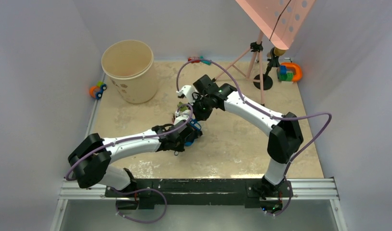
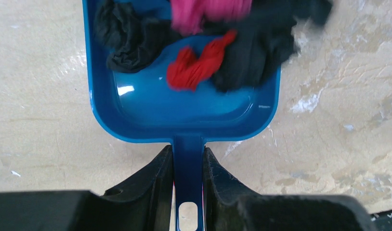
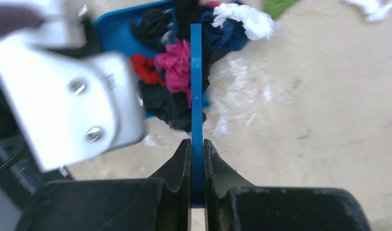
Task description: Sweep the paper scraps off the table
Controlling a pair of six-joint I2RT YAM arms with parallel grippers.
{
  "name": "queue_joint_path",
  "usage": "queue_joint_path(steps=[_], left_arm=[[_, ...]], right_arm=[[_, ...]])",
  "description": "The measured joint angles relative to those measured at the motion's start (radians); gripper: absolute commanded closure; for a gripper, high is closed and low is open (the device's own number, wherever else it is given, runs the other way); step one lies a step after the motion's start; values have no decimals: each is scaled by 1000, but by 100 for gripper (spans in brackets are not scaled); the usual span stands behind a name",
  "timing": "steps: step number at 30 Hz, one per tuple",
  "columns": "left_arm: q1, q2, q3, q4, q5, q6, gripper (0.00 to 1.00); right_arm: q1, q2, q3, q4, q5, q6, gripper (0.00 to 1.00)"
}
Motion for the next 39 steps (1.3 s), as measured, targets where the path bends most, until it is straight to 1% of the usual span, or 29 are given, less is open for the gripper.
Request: queue_joint_path(steps=[2, 4, 11, 14, 20, 26, 30, 33, 36, 39], left_arm=[[0, 1, -11, 31, -30, 11, 100], [0, 0, -32, 61, -51, 24, 100], [-1, -23, -102, 159, -114, 84, 100], [-2, -48, -127, 214, -126, 105, 100], [-14, -135, -194, 284, -126, 138, 100], [-15, -216, -208, 297, -125, 154, 100], [-15, -289, -206, 262, -124, 153, 100], [-15, -353, -184, 187, -124, 147, 100], [-11, -388, -112, 79, -123, 143, 100], [9, -387, 24, -65, -108, 128, 100]], right_arm=[[0, -33, -42, -8, -83, 15, 100], [3, -50, -65, -22, -114, 27, 100], [-11, -124, -81, -43, -119, 119, 100], [-51, -203, -85, -45, -98, 175, 100], [-130, -373, -91, -44, 5, 245, 100], [-162, -523, -203, -5, 128, 323, 100], [-183, -598, -308, 37, 229, 378, 100], [-188, -645, -363, 60, 267, 406, 100], [-187, -671, -404, 76, 291, 426, 100], [-187, -678, -428, 91, 306, 439, 100]])
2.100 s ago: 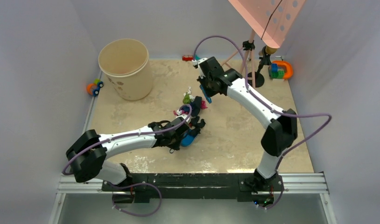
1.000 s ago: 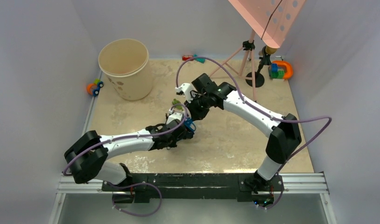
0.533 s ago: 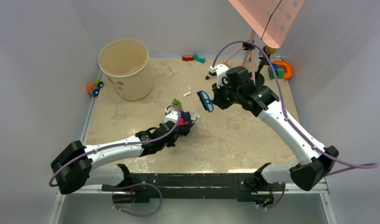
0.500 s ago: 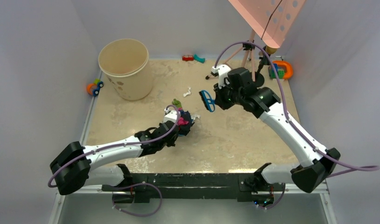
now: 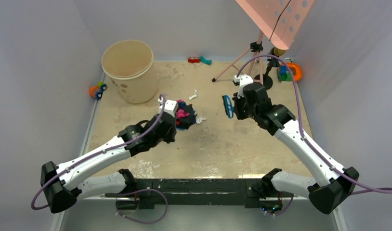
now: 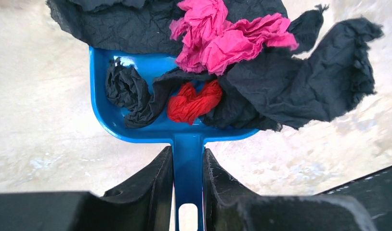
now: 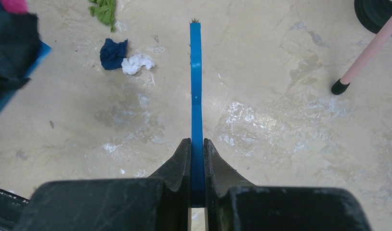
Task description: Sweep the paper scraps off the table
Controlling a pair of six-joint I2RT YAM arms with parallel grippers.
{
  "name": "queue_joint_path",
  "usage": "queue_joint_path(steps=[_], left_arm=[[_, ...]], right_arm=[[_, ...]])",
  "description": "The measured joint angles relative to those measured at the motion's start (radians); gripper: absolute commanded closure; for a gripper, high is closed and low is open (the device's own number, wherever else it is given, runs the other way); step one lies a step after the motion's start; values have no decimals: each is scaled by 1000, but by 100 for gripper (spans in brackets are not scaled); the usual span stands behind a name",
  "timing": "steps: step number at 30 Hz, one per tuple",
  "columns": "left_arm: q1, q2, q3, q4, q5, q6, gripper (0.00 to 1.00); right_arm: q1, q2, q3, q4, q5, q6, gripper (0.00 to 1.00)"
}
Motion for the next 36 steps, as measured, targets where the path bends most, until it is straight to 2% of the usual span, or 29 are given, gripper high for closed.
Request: queue_joint_path(steps=[10, 22, 27, 31, 34, 36], left_arm=[[190, 41, 418, -319, 80, 52, 100], [549, 299, 870, -469, 254, 169, 100], [765, 424, 1017, -489, 435, 163, 100], [935, 473, 1036, -447, 641, 84, 100], [1065, 496, 983, -312, 885, -69, 100], [1109, 506, 921, -189, 1014, -195, 100]], right_arm=[[0, -23, -19, 6, 2, 17, 100], [0, -29, -33, 3, 2, 19, 100], [0, -29, -34, 2, 2, 20, 100], [0, -29, -34, 2, 2, 20, 100], [0, -29, -34, 2, 2, 20, 100], [0, -29, -34, 2, 2, 20, 100]])
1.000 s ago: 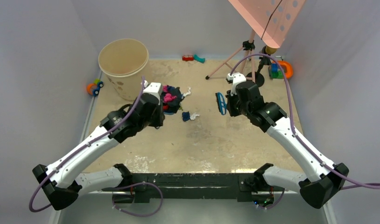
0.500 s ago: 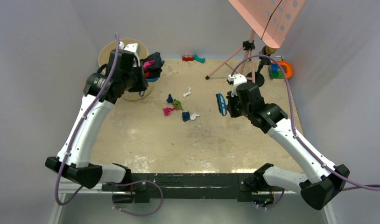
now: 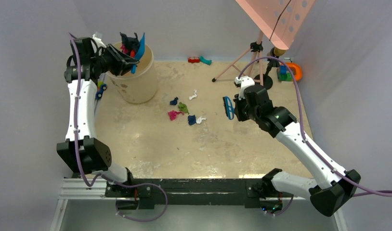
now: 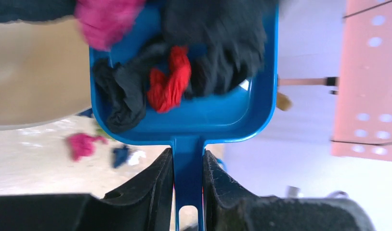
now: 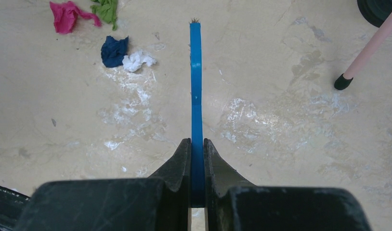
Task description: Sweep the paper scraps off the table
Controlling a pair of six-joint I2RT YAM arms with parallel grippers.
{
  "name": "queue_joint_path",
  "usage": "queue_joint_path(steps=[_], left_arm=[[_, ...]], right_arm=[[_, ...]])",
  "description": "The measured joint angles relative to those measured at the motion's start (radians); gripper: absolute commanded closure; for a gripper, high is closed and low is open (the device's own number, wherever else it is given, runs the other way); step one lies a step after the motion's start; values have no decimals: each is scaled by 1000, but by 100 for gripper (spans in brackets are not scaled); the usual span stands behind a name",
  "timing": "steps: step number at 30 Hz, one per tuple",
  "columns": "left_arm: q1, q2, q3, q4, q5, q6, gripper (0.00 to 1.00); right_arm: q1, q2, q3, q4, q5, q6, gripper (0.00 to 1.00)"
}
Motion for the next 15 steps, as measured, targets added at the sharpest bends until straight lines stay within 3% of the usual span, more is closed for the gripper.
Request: queue_joint_path(steps=[7, 11, 15], left_arm=[[15, -14, -374, 657, 237, -570, 100], [15, -9, -515, 998, 256, -867, 100], [15, -1, -554, 1225, 256, -1050, 100]], right_arm=[[0, 0, 0, 0, -2, 0, 100], [0, 0, 0, 1, -7, 1, 100], [0, 2, 0, 5, -21, 1, 100]])
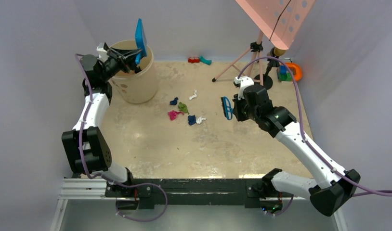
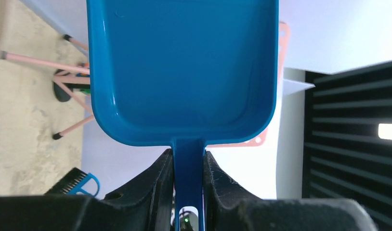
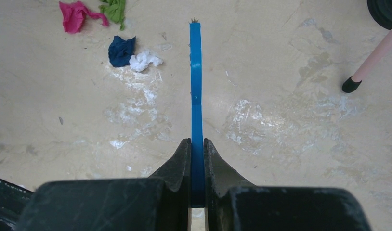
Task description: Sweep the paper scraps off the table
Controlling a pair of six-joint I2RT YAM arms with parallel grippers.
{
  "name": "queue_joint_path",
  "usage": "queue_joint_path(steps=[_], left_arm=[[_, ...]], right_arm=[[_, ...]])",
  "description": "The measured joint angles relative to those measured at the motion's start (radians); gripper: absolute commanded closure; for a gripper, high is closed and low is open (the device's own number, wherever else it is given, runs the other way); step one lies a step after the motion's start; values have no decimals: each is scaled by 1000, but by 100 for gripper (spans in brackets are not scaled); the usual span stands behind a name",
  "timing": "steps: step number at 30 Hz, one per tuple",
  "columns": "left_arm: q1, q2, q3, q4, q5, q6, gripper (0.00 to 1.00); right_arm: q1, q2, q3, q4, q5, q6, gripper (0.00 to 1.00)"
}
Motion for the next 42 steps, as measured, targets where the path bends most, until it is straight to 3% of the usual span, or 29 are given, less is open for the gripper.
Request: queue_joint_path(steps=[4, 7, 11, 15, 17, 20, 27, 31, 36, 39, 42], left_arm=[[0, -1, 32, 63, 17, -35, 100], [0, -24, 65, 4, 23, 24, 100], [-55, -128, 177, -394, -74, 349, 100], [-274, -327, 232, -764, -298, 734, 100], [-330, -427, 196, -850, -342, 850, 100], [-327, -557, 108, -969, -441, 992, 100], [-327, -702, -84, -1238, -601, 1244, 100], [-327, -820, -117, -1302, -665, 1335, 100], [-327, -911, -150, -1306, -720, 1387, 100], [-327, -905, -179, -1307, -725, 1403, 100], [-327, -899, -210, -1314, -739, 1410, 100]], right_arm=[[0, 7, 0, 13, -30, 8, 100], [0, 26, 0, 39, -65, 37, 100], [0, 72, 2, 103, -121, 119, 100], [0, 178, 52, 173, -176, 272, 100], [0, 268, 114, 211, -225, 344, 100], [6, 434, 228, 279, -317, 436, 100], [45, 791, 410, 484, -480, 658, 100], [54, 934, 460, 544, -486, 808, 100], [33, 1052, 497, 464, -446, 966, 100], [10, 1022, 427, 412, -397, 1008, 100], [-1, 873, 299, 357, -303, 1017, 100]])
